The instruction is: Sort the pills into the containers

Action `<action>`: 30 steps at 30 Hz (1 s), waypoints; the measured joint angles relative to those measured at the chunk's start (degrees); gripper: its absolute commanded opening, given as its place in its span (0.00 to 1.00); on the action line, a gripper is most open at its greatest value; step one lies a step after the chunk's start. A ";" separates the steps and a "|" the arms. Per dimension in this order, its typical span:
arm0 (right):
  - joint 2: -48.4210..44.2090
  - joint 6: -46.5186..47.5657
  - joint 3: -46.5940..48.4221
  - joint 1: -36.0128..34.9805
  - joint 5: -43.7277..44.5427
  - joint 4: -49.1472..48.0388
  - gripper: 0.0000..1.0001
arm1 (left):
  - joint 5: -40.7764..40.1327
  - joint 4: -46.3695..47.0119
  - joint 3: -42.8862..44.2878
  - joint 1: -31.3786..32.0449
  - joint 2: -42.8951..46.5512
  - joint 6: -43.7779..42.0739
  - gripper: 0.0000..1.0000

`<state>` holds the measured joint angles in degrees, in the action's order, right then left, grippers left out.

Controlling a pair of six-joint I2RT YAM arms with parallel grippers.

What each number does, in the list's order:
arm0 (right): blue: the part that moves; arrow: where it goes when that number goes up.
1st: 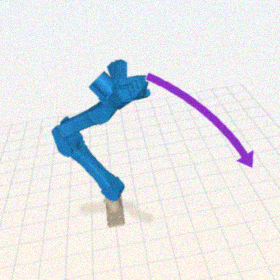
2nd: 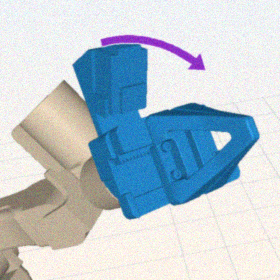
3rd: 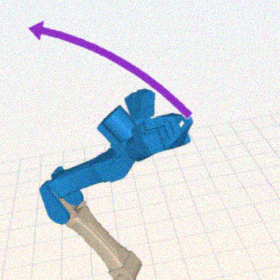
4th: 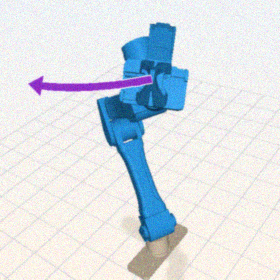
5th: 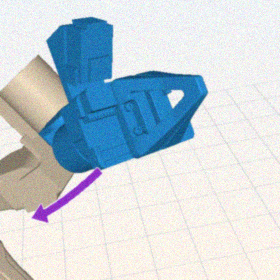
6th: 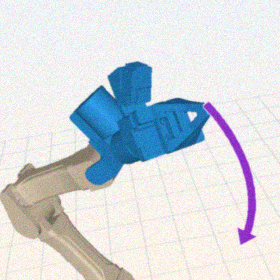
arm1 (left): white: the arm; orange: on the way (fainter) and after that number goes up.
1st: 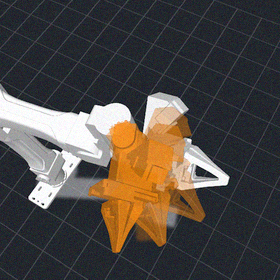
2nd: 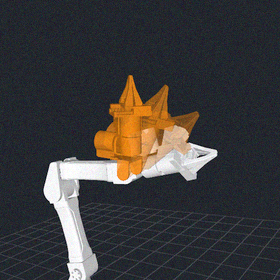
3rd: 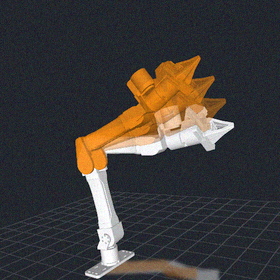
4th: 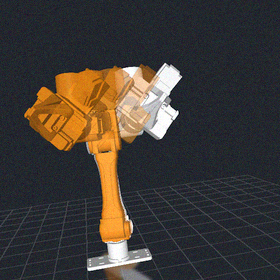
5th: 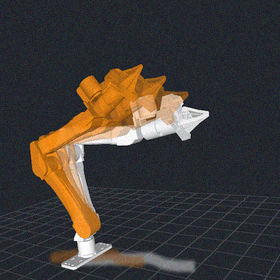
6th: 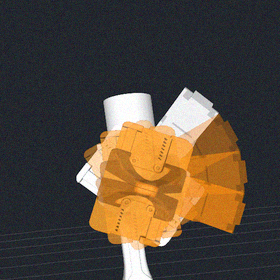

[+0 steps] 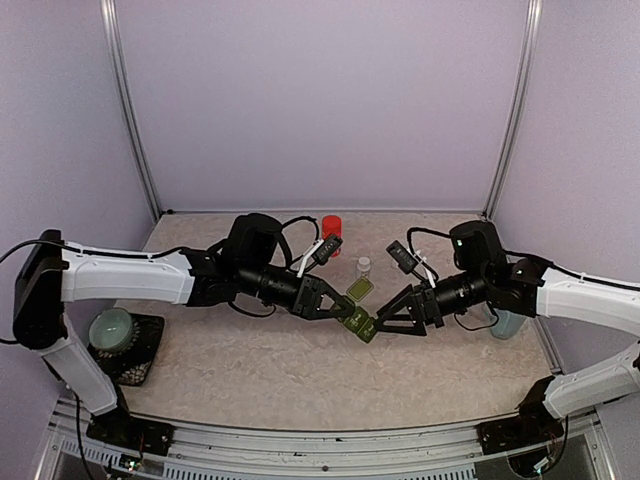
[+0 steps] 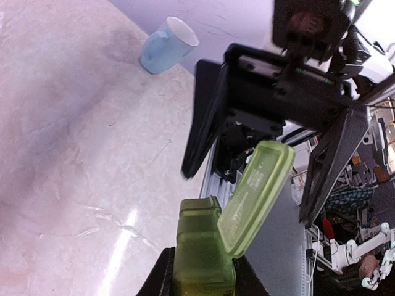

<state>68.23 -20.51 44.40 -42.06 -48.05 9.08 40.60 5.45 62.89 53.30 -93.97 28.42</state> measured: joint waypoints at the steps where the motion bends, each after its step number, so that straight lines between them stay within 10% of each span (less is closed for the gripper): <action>1: -0.42 -0.15 0.02 1.09 0.70 0.55 0.90 | -0.57 0.59 -1.01 -0.55 0.00 0.83 0.24; 30: -7.04 -8.57 -6.58 7.43 12.33 -0.72 0.95 | -15.43 47.01 -13.25 -14.23 -25.44 35.76 0.23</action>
<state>61.19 -29.08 37.82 -34.63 -35.73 8.36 25.17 52.47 49.65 39.07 -119.42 64.18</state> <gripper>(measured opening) 0.951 0.245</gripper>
